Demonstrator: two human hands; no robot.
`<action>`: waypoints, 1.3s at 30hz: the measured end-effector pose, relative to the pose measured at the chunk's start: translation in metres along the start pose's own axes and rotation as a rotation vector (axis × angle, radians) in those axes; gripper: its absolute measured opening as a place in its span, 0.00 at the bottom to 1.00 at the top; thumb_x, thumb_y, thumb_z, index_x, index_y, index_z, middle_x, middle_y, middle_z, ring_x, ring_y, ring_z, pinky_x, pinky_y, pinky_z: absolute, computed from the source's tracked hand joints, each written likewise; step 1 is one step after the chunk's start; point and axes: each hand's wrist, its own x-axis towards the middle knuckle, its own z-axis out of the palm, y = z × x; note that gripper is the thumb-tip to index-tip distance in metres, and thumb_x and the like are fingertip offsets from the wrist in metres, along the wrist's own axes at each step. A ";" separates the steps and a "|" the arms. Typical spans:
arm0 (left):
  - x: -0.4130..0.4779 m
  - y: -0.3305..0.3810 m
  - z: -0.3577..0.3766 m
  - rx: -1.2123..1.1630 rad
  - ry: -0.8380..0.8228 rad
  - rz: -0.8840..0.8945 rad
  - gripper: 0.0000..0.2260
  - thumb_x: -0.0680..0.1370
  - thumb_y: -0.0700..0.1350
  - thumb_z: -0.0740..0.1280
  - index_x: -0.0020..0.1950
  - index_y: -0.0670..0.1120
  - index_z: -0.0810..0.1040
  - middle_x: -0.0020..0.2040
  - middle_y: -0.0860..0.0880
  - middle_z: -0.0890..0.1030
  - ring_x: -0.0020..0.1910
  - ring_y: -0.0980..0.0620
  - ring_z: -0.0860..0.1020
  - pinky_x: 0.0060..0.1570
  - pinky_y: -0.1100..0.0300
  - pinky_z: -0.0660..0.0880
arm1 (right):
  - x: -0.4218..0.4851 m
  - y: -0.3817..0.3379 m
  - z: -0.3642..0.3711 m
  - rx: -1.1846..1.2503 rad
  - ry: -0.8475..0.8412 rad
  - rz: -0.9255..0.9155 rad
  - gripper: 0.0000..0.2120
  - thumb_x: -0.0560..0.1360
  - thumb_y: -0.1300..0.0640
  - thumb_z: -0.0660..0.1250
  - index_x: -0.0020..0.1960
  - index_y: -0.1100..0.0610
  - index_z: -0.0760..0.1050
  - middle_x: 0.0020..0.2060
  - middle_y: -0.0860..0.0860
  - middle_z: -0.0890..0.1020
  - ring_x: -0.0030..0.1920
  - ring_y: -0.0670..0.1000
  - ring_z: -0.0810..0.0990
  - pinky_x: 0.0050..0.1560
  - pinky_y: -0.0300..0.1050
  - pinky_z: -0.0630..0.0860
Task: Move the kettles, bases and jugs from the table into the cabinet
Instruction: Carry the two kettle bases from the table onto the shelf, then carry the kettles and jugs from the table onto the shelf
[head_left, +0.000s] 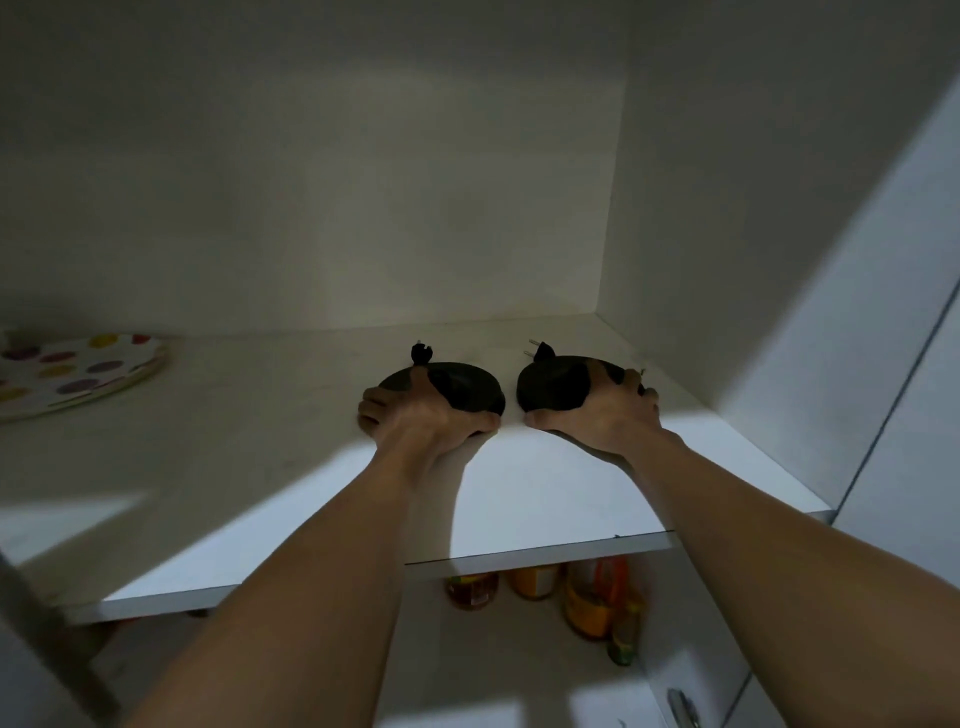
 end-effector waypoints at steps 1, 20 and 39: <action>0.002 -0.001 0.000 -0.002 -0.015 0.001 0.57 0.54 0.73 0.71 0.77 0.52 0.54 0.67 0.34 0.64 0.67 0.35 0.63 0.68 0.44 0.61 | 0.001 0.000 0.001 -0.001 -0.007 0.007 0.61 0.46 0.18 0.62 0.74 0.44 0.57 0.72 0.58 0.66 0.71 0.64 0.64 0.69 0.59 0.63; -0.132 -0.032 -0.070 0.250 0.294 0.112 0.37 0.75 0.67 0.60 0.77 0.48 0.56 0.76 0.37 0.57 0.75 0.36 0.56 0.70 0.33 0.52 | -0.108 -0.043 -0.015 -0.068 0.051 -0.405 0.40 0.76 0.34 0.60 0.79 0.50 0.47 0.79 0.61 0.42 0.78 0.68 0.42 0.75 0.67 0.46; -0.550 -0.241 -0.173 0.465 0.481 -0.713 0.36 0.78 0.63 0.59 0.79 0.49 0.48 0.79 0.37 0.50 0.77 0.35 0.50 0.70 0.30 0.47 | -0.522 -0.131 0.072 0.059 -0.471 -1.134 0.39 0.76 0.35 0.60 0.79 0.46 0.45 0.79 0.57 0.39 0.78 0.67 0.48 0.73 0.70 0.52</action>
